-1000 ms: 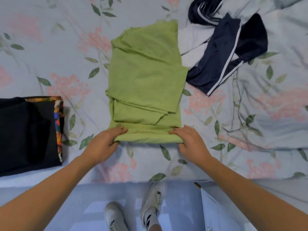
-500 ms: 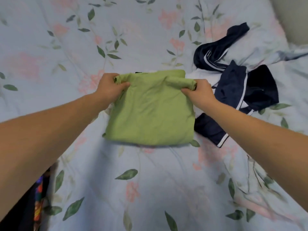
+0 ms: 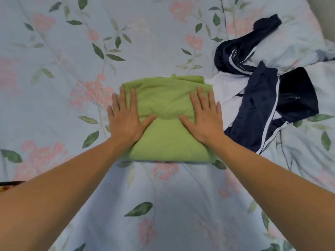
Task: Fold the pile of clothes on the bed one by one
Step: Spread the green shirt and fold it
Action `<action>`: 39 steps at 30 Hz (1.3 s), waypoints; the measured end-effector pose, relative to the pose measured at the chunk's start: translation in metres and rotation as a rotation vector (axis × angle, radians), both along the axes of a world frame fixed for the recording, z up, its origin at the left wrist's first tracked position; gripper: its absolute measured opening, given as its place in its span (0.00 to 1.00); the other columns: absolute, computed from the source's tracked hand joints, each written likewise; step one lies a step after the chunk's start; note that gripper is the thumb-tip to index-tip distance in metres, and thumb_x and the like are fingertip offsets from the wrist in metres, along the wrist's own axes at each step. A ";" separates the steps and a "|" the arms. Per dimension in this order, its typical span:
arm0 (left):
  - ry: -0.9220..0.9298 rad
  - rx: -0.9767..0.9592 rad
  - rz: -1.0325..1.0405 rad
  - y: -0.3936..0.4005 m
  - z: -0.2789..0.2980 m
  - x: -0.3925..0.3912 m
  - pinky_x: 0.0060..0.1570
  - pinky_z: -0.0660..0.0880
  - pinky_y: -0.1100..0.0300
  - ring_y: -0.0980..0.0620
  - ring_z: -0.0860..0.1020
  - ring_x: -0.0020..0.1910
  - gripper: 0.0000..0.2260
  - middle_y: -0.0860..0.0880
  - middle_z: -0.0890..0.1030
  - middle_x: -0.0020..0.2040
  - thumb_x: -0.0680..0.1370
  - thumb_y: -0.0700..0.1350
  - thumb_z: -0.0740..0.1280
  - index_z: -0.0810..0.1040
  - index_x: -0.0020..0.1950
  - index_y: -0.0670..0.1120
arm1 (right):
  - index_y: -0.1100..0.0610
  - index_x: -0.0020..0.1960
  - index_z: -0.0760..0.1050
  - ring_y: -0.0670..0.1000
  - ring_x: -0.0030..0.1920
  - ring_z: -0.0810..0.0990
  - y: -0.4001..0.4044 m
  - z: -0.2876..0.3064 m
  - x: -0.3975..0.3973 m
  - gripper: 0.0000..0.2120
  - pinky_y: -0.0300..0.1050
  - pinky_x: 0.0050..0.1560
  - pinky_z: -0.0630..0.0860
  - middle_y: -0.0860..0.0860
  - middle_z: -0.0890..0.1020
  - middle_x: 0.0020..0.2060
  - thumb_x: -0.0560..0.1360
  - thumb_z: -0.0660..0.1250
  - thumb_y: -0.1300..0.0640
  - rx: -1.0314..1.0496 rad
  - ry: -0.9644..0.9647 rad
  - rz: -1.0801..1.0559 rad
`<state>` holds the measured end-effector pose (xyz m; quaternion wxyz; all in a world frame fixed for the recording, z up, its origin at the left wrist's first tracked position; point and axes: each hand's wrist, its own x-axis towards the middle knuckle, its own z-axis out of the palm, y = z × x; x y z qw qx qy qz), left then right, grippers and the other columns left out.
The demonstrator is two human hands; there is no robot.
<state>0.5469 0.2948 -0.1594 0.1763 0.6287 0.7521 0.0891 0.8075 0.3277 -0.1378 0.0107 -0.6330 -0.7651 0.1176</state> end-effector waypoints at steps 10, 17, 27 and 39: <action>-0.633 0.017 0.194 -0.031 0.028 -0.003 0.66 0.74 0.48 0.46 0.76 0.67 0.36 0.48 0.76 0.71 0.76 0.57 0.76 0.64 0.79 0.49 | 0.38 0.82 0.52 0.60 0.69 0.73 -0.041 0.022 0.001 0.44 0.57 0.68 0.71 0.52 0.71 0.69 0.74 0.71 0.34 -0.154 0.427 -0.366; -0.788 -0.025 0.205 -0.070 0.033 -0.005 0.68 0.74 0.45 0.49 0.76 0.66 0.33 0.53 0.76 0.68 0.76 0.44 0.76 0.65 0.78 0.49 | 0.46 0.81 0.62 0.54 0.74 0.71 -0.072 0.034 -0.014 0.41 0.48 0.73 0.67 0.51 0.71 0.75 0.74 0.77 0.51 -0.145 0.543 -0.281; -0.757 -0.011 0.324 -0.215 0.117 -0.058 0.72 0.70 0.51 0.51 0.74 0.70 0.35 0.49 0.73 0.75 0.77 0.40 0.75 0.65 0.81 0.48 | 0.50 0.80 0.66 0.49 0.68 0.75 -0.187 0.108 -0.069 0.40 0.47 0.71 0.71 0.50 0.75 0.71 0.73 0.78 0.63 -0.339 0.781 -0.248; -0.703 0.142 0.522 -0.363 0.250 -0.252 0.70 0.72 0.56 0.58 0.74 0.69 0.33 0.56 0.74 0.72 0.79 0.42 0.75 0.65 0.81 0.52 | 0.48 0.82 0.63 0.48 0.74 0.71 -0.293 0.203 -0.276 0.41 0.45 0.74 0.68 0.47 0.71 0.76 0.75 0.77 0.61 -0.366 0.932 -0.013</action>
